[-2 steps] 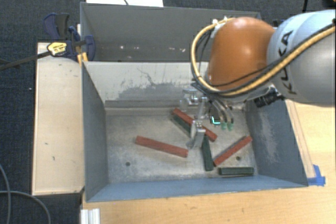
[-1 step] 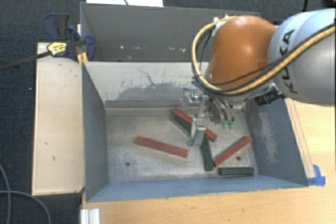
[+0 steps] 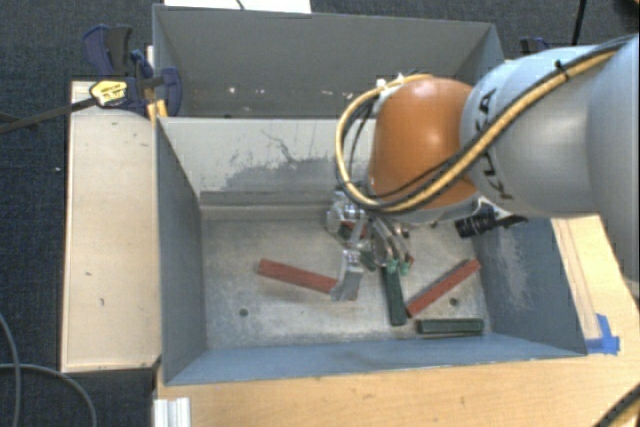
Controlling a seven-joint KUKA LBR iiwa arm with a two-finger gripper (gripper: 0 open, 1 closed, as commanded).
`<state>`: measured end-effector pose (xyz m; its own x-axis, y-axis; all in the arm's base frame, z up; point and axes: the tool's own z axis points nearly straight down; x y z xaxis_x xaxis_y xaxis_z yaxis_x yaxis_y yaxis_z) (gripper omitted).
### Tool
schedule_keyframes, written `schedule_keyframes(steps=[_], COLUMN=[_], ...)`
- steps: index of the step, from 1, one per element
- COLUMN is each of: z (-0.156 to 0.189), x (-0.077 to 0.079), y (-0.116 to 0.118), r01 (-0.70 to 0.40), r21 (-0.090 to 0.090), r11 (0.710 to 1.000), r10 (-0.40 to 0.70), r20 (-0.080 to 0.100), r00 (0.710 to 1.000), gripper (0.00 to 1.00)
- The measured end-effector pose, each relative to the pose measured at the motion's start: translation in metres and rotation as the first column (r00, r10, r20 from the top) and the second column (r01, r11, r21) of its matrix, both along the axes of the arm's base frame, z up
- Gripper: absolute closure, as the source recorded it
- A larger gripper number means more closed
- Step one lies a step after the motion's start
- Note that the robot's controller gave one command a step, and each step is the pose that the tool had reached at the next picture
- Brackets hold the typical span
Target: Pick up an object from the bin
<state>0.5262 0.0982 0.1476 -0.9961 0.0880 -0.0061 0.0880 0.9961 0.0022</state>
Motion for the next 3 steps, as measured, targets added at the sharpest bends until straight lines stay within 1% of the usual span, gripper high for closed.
schedule_keyframes(steps=[1, 2, 3], z=[-0.081, -0.077, -0.08], x=[-0.004, -0.016, -0.01], y=[0.011, 0.021, 0.016], r01=[-0.049, 0.205, 0.053], r21=[-0.002, -0.002, -0.001], r11=[0.999, 0.979, 0.999], r10=[0.049, -0.205, -0.053], r20=[-0.012, -0.007, -0.003], r00=[0.999, 0.979, 0.999], gripper=[0.0, 0.0, 0.0])
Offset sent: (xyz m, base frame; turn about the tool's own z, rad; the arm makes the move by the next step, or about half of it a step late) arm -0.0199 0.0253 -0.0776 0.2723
